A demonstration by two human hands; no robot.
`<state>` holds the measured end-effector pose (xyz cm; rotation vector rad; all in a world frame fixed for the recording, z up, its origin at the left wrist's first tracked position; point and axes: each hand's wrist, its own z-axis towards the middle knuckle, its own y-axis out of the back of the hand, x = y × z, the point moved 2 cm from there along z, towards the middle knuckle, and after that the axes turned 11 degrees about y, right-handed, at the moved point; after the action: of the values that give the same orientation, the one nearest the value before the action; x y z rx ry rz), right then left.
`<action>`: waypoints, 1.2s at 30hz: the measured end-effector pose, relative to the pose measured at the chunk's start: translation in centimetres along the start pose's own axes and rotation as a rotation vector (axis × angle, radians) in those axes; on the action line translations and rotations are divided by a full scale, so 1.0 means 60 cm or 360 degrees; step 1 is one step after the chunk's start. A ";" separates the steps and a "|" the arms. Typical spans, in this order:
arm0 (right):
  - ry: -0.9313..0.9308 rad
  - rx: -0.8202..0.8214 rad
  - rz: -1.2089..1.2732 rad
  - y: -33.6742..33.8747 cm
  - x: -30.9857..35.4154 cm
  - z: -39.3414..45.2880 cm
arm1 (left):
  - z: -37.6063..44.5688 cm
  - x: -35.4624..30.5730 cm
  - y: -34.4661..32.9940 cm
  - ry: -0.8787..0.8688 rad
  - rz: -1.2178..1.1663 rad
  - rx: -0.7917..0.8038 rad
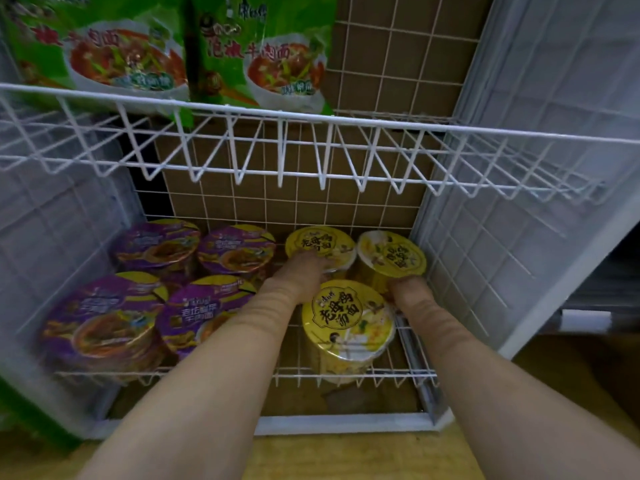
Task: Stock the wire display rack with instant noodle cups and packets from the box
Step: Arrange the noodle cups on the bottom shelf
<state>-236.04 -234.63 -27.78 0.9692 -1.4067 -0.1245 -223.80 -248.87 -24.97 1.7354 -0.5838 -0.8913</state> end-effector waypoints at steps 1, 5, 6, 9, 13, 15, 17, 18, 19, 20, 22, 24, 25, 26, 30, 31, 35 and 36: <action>-0.0051 -0.0082 0.0181 -0.001 -0.007 0.007 | 0.003 0.005 0.001 0.0005 -0.0059 -0.0052; -0.0237 -0.0228 0.0760 -0.007 -0.021 0.009 | -0.002 0.032 0.011 0.0123 -0.0334 -0.0232; -0.0250 -0.0261 0.0861 -0.013 -0.026 0.013 | -0.004 0.035 0.013 0.0124 -0.0379 -0.0249; -0.0203 -0.0355 0.0932 -0.027 -0.031 0.027 | -0.006 0.035 0.013 0.0108 -0.0334 -0.0269; -0.0210 -0.0305 0.0898 -0.033 -0.012 0.038 | -0.005 0.034 0.010 0.0104 -0.0284 -0.0313; -0.0357 -0.0269 0.0992 -0.021 0.005 0.027 | -0.007 0.036 0.013 0.0097 -0.0227 -0.0325; -0.0365 -0.0431 0.0933 -0.010 -0.007 0.039 | -0.009 0.034 0.016 0.0079 -0.0167 -0.0349; -0.0374 -0.0563 0.0859 -0.003 -0.016 0.045 | -0.011 0.031 0.017 0.0069 -0.0135 -0.0363; -0.0370 -0.0703 0.0841 -0.001 -0.024 0.050 | -0.011 0.027 0.017 0.0065 -0.0103 -0.0373; -0.0369 -0.0777 0.0846 0.003 -0.028 0.045 | -0.011 0.024 0.016 0.0069 -0.0080 -0.0382; -0.0367 -0.0739 0.0837 -0.004 -0.028 0.037 | -0.009 0.019 0.014 0.0084 -0.0052 -0.0386; -0.0401 -0.0582 0.0920 -0.016 -0.025 0.035 | -0.009 0.015 0.013 0.0087 -0.0014 -0.0383; -0.0382 -0.0525 0.0990 -0.017 -0.022 0.034 | -0.009 0.015 0.013 0.0086 0.0003 -0.0380; -0.0391 -0.0485 0.1048 -0.017 -0.021 0.037 | -0.010 0.015 0.013 0.0085 0.0007 -0.0377; -0.0301 -0.0593 0.1010 -0.007 -0.032 0.054 | -0.012 0.017 0.014 0.0083 -0.0034 -0.0351; -0.0295 -0.0576 0.1054 -0.009 -0.038 0.055 | -0.013 0.018 0.014 0.0074 -0.0053 -0.0346; -0.0278 -0.0482 0.1179 -0.016 -0.046 0.044 | -0.019 0.021 0.013 0.0042 -0.0138 -0.0323; -0.0284 -0.0457 0.1207 -0.016 -0.045 0.041 | -0.020 0.022 0.012 0.0042 -0.0154 -0.0320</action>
<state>-238.34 -234.81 -30.76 0.1528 -1.7763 0.1548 -222.00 -249.42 -24.46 1.6011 -0.3818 -0.9592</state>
